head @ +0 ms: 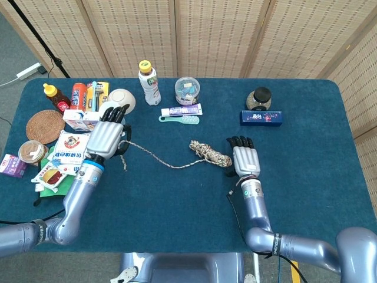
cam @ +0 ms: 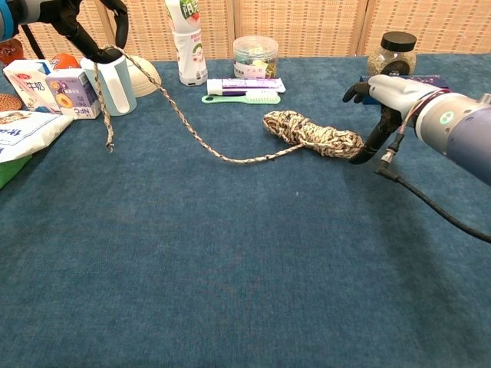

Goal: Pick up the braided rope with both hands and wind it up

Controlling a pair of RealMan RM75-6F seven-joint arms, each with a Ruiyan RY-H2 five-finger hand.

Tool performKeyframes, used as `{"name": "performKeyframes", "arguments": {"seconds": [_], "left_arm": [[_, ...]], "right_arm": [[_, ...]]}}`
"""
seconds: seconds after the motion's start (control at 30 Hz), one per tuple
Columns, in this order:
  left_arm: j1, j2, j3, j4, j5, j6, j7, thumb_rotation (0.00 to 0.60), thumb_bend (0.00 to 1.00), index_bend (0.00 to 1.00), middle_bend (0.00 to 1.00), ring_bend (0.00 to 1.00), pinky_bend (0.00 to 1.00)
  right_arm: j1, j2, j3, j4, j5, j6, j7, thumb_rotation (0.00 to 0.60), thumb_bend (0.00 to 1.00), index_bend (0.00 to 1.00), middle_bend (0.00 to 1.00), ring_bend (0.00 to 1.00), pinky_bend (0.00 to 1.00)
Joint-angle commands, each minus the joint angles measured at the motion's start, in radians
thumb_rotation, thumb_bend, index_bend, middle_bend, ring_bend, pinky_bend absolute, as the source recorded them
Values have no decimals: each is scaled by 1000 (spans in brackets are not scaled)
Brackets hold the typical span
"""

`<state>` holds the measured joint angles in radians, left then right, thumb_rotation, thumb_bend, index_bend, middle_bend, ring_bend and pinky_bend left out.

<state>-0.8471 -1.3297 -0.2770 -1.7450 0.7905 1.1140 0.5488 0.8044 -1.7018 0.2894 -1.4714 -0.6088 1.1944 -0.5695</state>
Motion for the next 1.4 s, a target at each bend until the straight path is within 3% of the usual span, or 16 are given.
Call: {"name": "performKeyframes", "arguments": {"seconds": [0.03, 0.57, 0.73, 0.97, 1.13, 1.4], "left_arm": [[1, 3, 2, 1, 3, -2, -8, 600, 402, 608, 0, 0, 0], [11, 21, 14, 9, 25, -9, -44, 600, 401, 608, 0, 0, 0], [14, 29, 16, 5, 31, -5, -49, 600, 402, 608, 0, 0, 0], [17, 33, 18, 20, 24, -13, -61, 600, 402, 608, 0, 0, 0], [18, 32, 19, 36, 22, -22, -75, 600, 402, 608, 0, 0, 0], [15, 34, 14, 18, 34, -18, -79, 600, 402, 608, 0, 0, 0]], "right_arm": [[6, -25, 1, 25, -3, 8, -10, 600, 0, 174, 161, 86, 129], [68, -160, 72, 184, 48, -1, -87, 600, 53, 263, 222, 140, 269], [74, -194, 121, 230, 78, -22, -60, 600, 56, 287, 235, 143, 272], [92, -214, 146, 249, 79, -23, -76, 600, 73, 303, 252, 151, 299], [92, -235, 150, 276, 65, -28, -62, 600, 210, 373, 314, 200, 382], [82, -255, 141, 314, -10, -37, 6, 600, 551, 570, 471, 344, 529]]}}
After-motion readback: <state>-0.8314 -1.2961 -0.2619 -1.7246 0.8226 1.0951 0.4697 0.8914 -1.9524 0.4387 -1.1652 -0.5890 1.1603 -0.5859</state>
